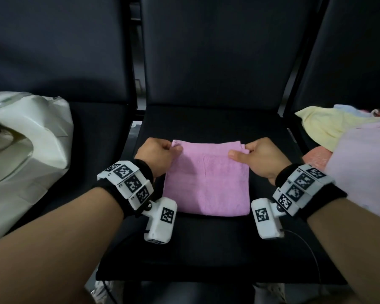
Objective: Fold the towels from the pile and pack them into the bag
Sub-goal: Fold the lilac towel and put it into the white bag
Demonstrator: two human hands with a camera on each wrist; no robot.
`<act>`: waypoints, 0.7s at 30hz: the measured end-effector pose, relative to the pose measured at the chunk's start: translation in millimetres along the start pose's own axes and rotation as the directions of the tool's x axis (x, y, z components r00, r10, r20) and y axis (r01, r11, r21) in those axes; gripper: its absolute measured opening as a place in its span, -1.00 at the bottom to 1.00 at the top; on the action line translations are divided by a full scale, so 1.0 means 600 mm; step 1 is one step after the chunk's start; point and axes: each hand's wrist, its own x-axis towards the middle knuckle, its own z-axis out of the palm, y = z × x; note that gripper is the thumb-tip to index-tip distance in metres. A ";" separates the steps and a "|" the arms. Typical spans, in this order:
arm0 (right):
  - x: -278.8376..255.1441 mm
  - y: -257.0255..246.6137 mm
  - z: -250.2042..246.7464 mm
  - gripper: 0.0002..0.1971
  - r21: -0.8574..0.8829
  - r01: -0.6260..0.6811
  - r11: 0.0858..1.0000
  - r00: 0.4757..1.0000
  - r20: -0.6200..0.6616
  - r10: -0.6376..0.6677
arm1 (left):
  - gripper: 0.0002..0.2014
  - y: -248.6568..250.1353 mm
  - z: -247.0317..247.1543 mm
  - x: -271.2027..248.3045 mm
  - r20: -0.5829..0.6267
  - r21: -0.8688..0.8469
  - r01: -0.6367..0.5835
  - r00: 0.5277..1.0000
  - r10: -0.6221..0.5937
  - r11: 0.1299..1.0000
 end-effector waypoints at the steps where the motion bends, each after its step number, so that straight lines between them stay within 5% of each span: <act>1: 0.005 0.001 0.001 -0.65 -0.002 -0.005 1.000 1.000 -0.009 0.005 | -0.46 -0.001 0.000 0.002 -0.004 -0.003 0.002 1.000 -0.002 1.000; 6: 0.017 -0.006 0.014 -0.49 -0.010 0.009 1.000 0.997 -0.077 -0.010 | -0.65 0.007 0.000 0.004 0.063 -0.262 0.071 0.996 -0.056 0.962; 11: 0.030 -0.013 0.016 -0.70 0.019 -0.030 0.999 0.984 -0.175 0.033 | -0.87 0.015 0.002 0.006 0.114 -0.425 0.115 0.991 -0.073 0.898; 12: 0.032 -0.015 0.017 -0.75 0.026 -0.035 0.999 0.982 -0.183 0.040 | -0.90 0.015 0.004 0.006 0.113 -0.419 0.117 0.991 -0.076 0.900; 15: 0.032 -0.018 0.023 -0.85 -0.032 -0.055 0.998 0.985 -0.164 0.049 | -0.55 0.013 0.008 0.003 0.057 -0.254 0.086 0.996 -0.073 0.963; 21: 0.008 -0.037 0.046 -0.48 -0.363 0.005 0.932 0.974 -0.209 -0.086 | -0.44 0.017 0.005 -0.007 -0.025 0.016 0.023 0.999 -0.022 1.000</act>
